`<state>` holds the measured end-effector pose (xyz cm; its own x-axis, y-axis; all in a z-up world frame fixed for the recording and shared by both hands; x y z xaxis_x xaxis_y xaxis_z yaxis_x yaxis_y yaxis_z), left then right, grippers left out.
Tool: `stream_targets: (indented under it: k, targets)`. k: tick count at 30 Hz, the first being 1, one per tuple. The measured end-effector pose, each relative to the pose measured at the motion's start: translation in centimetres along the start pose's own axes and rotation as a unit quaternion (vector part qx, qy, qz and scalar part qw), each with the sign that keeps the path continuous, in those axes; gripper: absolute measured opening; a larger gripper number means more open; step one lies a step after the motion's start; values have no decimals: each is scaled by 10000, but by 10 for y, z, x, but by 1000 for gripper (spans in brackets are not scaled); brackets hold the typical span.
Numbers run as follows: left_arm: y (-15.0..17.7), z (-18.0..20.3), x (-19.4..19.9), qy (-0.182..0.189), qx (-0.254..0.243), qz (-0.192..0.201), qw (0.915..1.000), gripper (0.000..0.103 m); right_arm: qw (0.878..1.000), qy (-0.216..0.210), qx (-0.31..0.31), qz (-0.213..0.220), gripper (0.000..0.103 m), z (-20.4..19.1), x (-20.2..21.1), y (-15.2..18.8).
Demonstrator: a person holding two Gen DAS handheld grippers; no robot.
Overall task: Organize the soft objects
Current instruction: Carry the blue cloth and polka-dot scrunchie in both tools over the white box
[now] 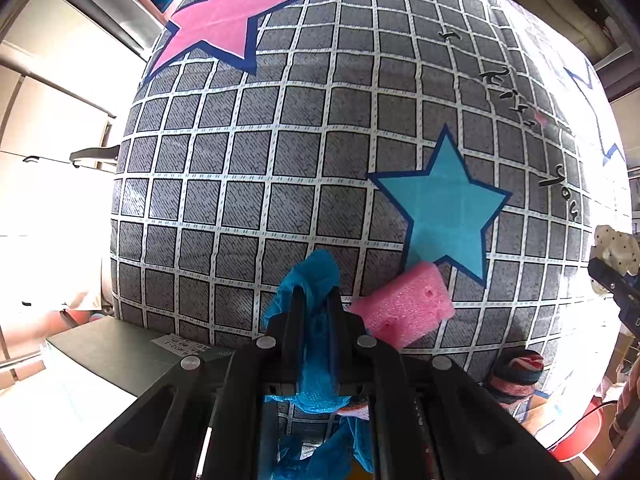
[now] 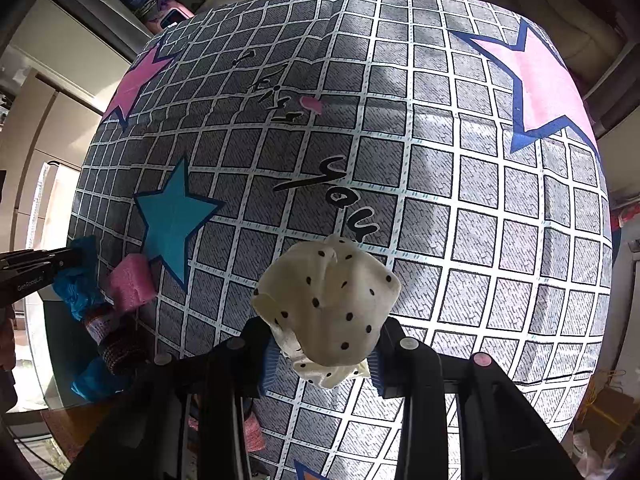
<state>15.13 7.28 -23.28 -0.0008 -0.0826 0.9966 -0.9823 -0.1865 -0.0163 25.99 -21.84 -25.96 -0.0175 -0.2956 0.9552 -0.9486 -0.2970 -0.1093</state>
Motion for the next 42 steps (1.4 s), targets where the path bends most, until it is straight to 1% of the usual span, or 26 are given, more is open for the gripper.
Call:
stream_targets:
  k: [2,6,7,9,10,14,19,25,27,28,29,32,35,37,42]
  targets:
    - [3,6,21,144,-16,273,9995,10,9999,-100,-77,23,38,-6,10,4]
    - [12,31,56,356,-283,743,9962,10,9997,-194,-85,95,38,-13,29,13]
    - [12,48,60,403,-369,843,9949,10,9997,-221,-96,92,38,-15,31,14]
    - [20,68,71,535,-544,1002,9920,10,9997,-218,-64,77,38,-20,37,22]
    - [23,87,75,621,-627,1097,9900,10,9998,-197,-23,92,38,-22,40,26]
    - [50,128,100,1055,-1026,1479,9780,10,9998,-131,-13,118,38,-29,60,53]
    - [98,159,133,1450,-1676,1700,9602,10,9995,-119,-238,158,38,-34,85,96]
    - [160,163,167,1684,-2315,1988,9373,10,9984,-79,-507,234,38,-49,110,146]
    - [177,158,176,1663,-2449,2119,9314,10,9980,-101,-583,238,38,-58,117,163]
    - [184,155,179,1642,-2482,2155,9300,10,9979,-111,-598,234,38,-63,119,170]
    - [191,150,182,1624,-2479,2184,9298,10,9979,-114,-591,228,38,-70,120,177]
    - [206,135,186,1728,-2330,2192,9316,10,9982,-165,-546,209,38,-90,124,198]
    - [216,118,189,1623,-2175,2303,9345,10,9982,-261,-489,206,38,-111,126,212]
    - [221,104,192,1541,-2017,2418,9365,10,9987,-286,-358,243,38,-125,128,215]
    - [228,64,193,1298,-1464,2575,9463,10,9985,-325,-16,430,38,-158,139,215]
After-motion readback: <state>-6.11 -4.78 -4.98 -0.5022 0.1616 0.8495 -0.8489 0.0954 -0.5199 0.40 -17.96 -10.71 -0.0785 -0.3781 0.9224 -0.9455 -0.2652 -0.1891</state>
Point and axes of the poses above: each gripper's, at about its wrist camera, not at the fingertips, and x roughly against the way its jaws point, z to its right, y to its underside, the point moved 6 cm from there along -x, roughly the way its jaws point, and after that the axes turned 6 degrees about -x, right-handed, at the moved point
